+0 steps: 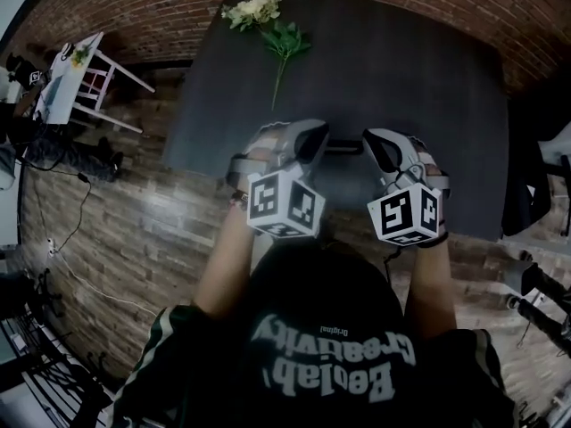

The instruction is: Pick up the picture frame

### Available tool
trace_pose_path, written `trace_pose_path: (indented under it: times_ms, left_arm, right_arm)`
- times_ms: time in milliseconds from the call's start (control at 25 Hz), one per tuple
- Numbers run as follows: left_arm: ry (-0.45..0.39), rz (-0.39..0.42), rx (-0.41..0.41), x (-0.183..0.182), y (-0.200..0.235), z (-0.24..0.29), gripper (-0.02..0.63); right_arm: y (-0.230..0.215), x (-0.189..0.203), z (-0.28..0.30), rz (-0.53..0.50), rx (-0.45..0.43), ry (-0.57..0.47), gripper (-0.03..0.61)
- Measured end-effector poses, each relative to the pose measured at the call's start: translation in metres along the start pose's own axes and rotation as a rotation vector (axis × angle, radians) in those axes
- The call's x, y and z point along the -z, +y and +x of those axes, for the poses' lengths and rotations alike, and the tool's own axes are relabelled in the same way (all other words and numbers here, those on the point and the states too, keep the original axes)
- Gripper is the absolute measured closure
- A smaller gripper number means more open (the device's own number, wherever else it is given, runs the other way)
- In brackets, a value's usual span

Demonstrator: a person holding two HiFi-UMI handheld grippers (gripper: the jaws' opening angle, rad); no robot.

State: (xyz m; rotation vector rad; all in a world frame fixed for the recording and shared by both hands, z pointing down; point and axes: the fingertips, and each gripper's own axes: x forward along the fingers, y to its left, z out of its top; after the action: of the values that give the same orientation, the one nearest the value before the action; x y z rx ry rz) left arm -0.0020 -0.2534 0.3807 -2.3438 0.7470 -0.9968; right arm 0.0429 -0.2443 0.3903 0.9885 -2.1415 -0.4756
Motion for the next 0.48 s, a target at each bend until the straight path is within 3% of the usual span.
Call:
trace_pose_path:
  times_ms: [480]
  left_arm:
    - [-0.079, 0.038, 0.148, 0.006, -0.007, 0.029, 0.6]
  right_arm:
    - [-0.007, 0.021, 0.009, 0.078, 0.083, 0.136, 0.572]
